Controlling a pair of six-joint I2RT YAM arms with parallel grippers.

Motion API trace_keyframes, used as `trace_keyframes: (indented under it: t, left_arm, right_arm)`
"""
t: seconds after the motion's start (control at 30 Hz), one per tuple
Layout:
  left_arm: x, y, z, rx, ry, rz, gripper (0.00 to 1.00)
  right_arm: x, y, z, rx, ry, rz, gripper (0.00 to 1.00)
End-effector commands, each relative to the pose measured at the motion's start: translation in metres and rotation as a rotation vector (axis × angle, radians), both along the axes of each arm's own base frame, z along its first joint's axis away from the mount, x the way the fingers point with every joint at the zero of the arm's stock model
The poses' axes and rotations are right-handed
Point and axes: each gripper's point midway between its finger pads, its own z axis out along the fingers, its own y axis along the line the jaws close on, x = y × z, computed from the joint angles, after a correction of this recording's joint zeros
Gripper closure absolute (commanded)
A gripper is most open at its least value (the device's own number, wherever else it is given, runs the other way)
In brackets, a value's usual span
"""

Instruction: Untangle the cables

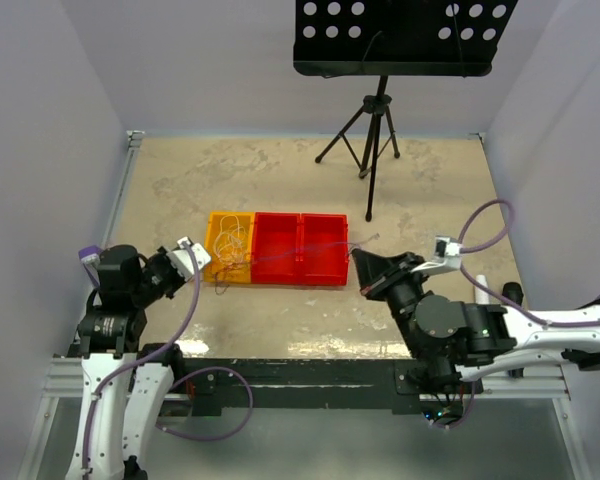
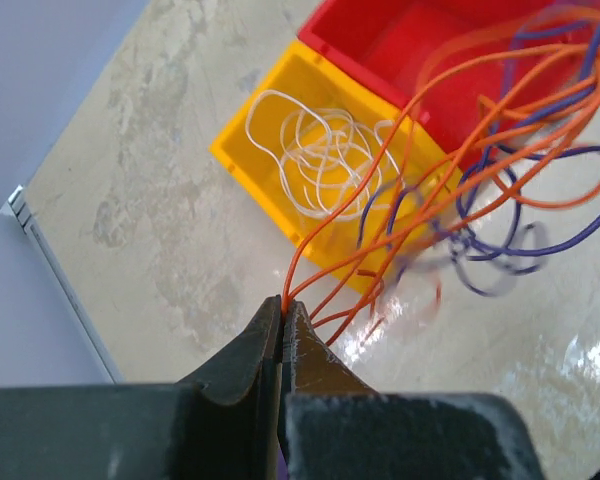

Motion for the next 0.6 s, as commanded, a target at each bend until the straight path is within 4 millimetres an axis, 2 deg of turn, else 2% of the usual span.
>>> trace_keyframes:
  t: [0.0,0.27,0.43,0.57]
  left_arm:
    - [-0.011,0.01,-0.021,0.175,0.005,-0.077,1.0]
    - [-0.035,-0.005,-0.038,0.232,0.045,-0.257,1.0]
    - [-0.043,-0.006,-0.047,0.279,0.052,-0.317,1.0]
    - [-0.045,0.001,-0.058,0.335,0.072,-0.321,1.0]
  right_arm:
    - [0.018,-0.072,0.03,0.015,-0.01,-0.257,1.0]
    - [0.025,-0.133,0.069,0.076,-0.026,-0.413,1.0]
    - [0.027,-0.166,0.09,0.093,-0.041,-0.502,1.0]
    - [0.028,-0.188,0.107,0.172,-0.055,-0.497,1.0]
